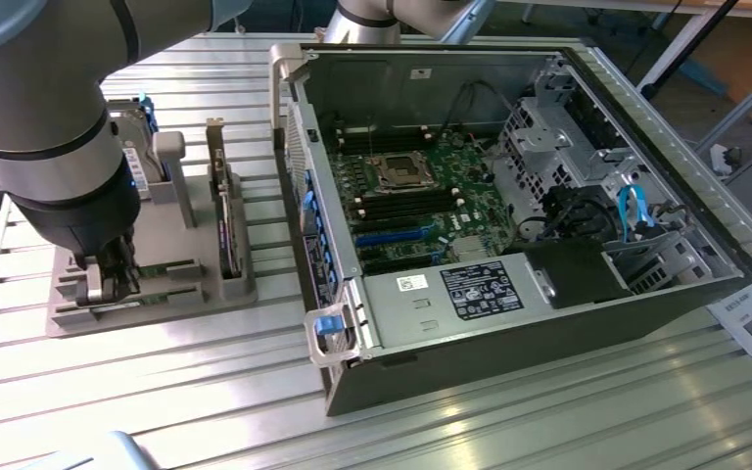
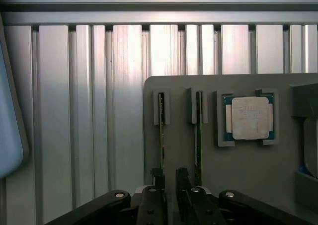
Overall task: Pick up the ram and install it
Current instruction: 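Pick up the ram and move it above insertion slot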
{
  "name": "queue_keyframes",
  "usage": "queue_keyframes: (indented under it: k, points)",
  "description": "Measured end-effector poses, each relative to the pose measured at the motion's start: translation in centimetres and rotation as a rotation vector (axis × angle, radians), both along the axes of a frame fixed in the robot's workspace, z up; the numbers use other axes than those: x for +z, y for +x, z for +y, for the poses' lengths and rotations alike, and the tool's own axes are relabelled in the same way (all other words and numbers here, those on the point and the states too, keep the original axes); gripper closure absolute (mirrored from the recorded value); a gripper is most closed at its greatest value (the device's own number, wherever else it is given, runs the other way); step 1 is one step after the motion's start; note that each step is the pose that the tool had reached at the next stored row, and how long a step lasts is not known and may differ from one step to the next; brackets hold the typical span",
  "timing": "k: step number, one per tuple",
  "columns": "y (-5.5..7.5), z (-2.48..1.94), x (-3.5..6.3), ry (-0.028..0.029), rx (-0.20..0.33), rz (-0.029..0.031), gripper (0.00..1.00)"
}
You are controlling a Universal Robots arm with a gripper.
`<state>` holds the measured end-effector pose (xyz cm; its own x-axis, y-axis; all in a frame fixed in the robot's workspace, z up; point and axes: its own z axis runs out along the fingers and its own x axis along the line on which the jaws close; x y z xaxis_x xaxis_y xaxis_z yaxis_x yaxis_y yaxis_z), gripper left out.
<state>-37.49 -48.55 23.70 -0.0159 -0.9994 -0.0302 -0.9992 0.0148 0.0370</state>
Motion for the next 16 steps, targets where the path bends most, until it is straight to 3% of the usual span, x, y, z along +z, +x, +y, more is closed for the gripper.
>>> queue_keyframes:
  k: [16]
  points:
    - [0.0,-0.33,-1.19,0.0000,0.016,0.0000,0.76]
